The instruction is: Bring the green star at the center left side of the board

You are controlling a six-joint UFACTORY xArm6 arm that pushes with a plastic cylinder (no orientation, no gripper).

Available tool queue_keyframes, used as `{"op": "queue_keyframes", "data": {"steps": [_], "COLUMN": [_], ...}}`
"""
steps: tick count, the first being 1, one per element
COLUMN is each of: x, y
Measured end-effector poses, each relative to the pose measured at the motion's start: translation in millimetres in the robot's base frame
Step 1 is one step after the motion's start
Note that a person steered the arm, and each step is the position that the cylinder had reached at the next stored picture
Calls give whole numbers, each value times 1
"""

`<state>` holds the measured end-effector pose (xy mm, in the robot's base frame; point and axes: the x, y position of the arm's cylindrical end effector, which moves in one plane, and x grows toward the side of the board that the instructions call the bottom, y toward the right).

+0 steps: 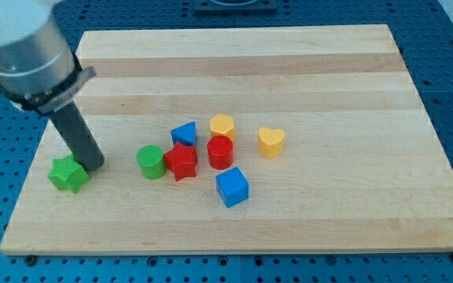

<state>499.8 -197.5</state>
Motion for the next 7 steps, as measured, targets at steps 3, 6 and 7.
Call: {"op": "queue_keyframes", "data": {"steps": [3,6,7], "x": [48,26,57], "y": [-26,26,-45]}}
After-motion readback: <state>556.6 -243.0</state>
